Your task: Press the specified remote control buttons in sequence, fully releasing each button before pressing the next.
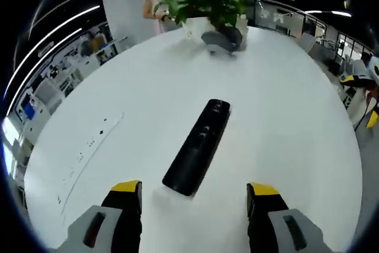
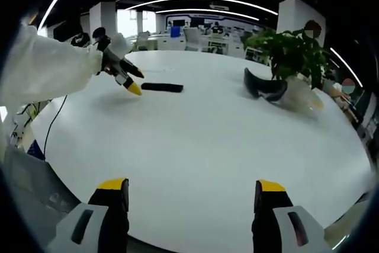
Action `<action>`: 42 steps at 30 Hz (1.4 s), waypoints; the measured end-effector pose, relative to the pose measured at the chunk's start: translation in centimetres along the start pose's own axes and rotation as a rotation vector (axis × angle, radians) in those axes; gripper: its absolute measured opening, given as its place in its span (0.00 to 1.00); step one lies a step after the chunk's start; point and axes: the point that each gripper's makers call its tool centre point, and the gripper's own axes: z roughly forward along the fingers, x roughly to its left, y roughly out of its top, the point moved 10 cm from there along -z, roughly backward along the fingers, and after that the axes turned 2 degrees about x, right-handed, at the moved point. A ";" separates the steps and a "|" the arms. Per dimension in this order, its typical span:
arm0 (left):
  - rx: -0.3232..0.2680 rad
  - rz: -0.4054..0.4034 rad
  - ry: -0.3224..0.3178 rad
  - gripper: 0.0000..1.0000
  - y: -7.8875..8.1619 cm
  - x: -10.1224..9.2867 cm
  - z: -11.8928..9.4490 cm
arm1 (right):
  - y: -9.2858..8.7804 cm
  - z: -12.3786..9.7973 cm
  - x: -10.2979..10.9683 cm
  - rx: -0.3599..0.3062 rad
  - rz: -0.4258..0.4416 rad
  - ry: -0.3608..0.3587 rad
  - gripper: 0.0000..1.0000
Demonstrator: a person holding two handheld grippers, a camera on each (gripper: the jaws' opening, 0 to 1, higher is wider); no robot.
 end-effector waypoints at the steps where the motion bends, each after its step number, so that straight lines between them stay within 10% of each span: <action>1: -0.041 -0.008 0.021 0.76 0.1 -0.4 -0.5 | 0.0 0.0 0.0 -0.005 -0.001 -0.002 0.87; 8: -0.187 -0.173 0.020 0.89 0.1 -3.5 -3.6 | 0.3 -0.1 0.0 -0.030 -0.015 -0.008 0.91; 24: -0.278 -0.313 0.123 1.00 -3.3 -10.6 -10.9 | 0.8 -0.5 0.1 -0.079 -0.057 -0.030 0.99; 42: -0.435 -0.386 0.382 1.00 -6.6 -17.2 -18.1 | 1.0 -1.0 0.1 -0.108 -0.063 -0.048 0.99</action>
